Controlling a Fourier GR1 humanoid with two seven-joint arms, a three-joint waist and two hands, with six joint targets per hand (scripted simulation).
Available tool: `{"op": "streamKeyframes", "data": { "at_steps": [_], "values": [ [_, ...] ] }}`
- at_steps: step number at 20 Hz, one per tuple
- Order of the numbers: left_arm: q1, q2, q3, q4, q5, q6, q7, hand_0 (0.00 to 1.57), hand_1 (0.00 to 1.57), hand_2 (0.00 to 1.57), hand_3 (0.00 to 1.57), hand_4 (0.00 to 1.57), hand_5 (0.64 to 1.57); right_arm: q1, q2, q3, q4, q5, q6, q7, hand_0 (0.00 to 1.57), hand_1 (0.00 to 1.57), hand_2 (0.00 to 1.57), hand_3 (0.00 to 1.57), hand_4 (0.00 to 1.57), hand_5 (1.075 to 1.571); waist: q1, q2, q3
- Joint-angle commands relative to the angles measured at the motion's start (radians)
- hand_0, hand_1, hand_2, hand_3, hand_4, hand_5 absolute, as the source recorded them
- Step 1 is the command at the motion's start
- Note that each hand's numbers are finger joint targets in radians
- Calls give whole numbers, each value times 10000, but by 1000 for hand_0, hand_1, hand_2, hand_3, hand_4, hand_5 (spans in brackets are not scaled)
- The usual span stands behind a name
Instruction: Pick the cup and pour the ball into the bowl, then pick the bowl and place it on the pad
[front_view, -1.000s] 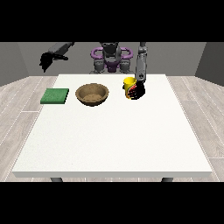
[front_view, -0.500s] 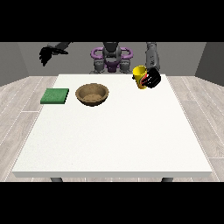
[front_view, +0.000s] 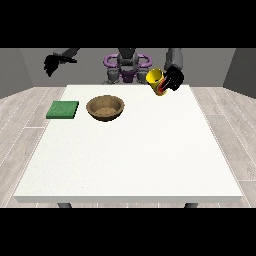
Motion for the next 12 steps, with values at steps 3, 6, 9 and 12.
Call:
{"op": "streamKeyframes", "data": {
  "at_steps": [3,6,9,12],
  "values": [
    [-296,-550,-817,-387,-1419,204,1560,1495,1495,1571,1571,1530,1287,297,-492,-428,1063,-11,625,-885,0,0,0,0,0,1569,267,-155,-11],
    [-719,-664,-1475,93,-2617,359,2692,1501,1501,1571,1571,1508,1244,-71,174,103,451,175,-212,112,0,0,0,0,0,1570,34,-609,-13],
    [-1172,-1159,-2550,186,-4115,344,3939,1537,1537,1571,1571,1571,1165,120,-450,-231,1161,-47,676,-365,0,0,0,0,0,1570,-59,-947,7],
    [-1756,-1048,-3174,522,-5265,-159,4712,1554,1554,1571,1571,1571,1244,-72,-114,41,973,65,333,44,0,0,0,0,0,1571,-206,-1207,-2]
  ]
}}
